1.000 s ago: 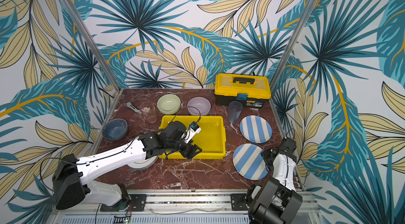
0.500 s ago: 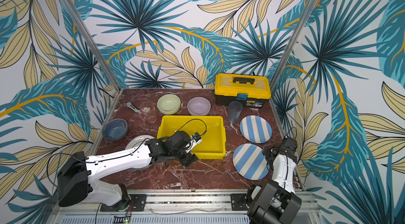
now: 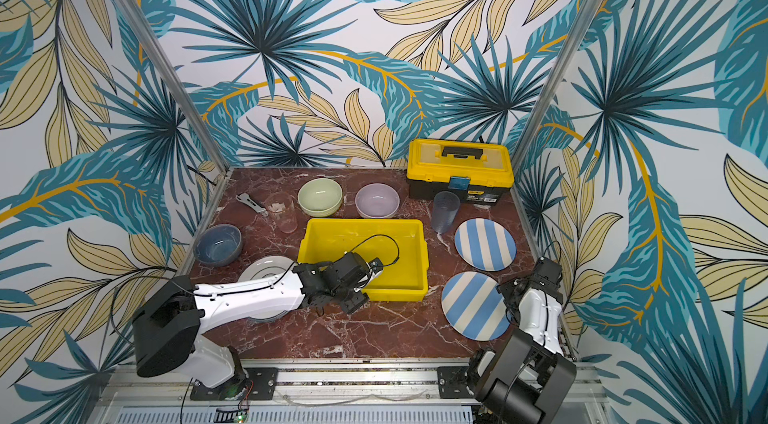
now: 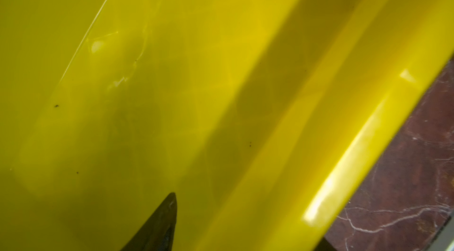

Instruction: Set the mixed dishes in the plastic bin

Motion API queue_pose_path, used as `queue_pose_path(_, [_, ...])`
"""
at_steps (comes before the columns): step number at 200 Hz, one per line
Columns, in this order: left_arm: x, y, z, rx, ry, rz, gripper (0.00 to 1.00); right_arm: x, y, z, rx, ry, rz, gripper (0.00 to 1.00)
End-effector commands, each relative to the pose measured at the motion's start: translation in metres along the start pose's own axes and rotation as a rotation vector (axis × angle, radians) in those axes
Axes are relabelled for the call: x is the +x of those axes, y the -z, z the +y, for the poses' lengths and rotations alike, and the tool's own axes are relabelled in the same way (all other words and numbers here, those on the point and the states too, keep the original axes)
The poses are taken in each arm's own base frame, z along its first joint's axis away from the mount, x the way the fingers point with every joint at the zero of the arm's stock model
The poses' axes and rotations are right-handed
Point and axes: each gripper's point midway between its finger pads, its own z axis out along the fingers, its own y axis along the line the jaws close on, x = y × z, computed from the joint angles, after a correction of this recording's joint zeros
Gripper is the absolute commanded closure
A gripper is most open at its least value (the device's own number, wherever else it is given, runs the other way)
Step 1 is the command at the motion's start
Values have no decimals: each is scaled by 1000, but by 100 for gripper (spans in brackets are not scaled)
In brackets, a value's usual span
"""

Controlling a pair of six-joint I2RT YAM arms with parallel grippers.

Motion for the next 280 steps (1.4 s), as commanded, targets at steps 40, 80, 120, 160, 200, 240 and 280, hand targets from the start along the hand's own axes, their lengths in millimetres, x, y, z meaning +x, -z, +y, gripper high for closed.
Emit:
queue_pose_path(40, [-39, 3, 24, -72, 24, -116, 37, -8, -11, -2, 50, 29, 30, 29])
queue_pose_path(80, [-48, 1, 33, -89, 35, -143, 38, 1, -20, 3, 29, 31, 88, 29])
queue_pose_path(120, [-51, 12, 25, -27, 37, -145, 35, 7, -24, 7, 16, 40, 133, 29])
queue_pose_path(160, [-65, 62, 5, 110, 70, -212, 27, 13, -23, 14, 30, 94, 156, 30])
queue_pose_path(200, [-78, 95, -15, 262, 156, -283, 28, 19, -13, 29, 107, 244, 139, 32])
queue_pose_path(240, [-71, 86, -39, 367, 226, -250, 33, 39, -16, 34, 112, 301, 199, 32])
queue_pose_path(280, [-72, 70, -65, 433, 298, -217, 35, 46, -15, 32, 104, 298, 204, 32])
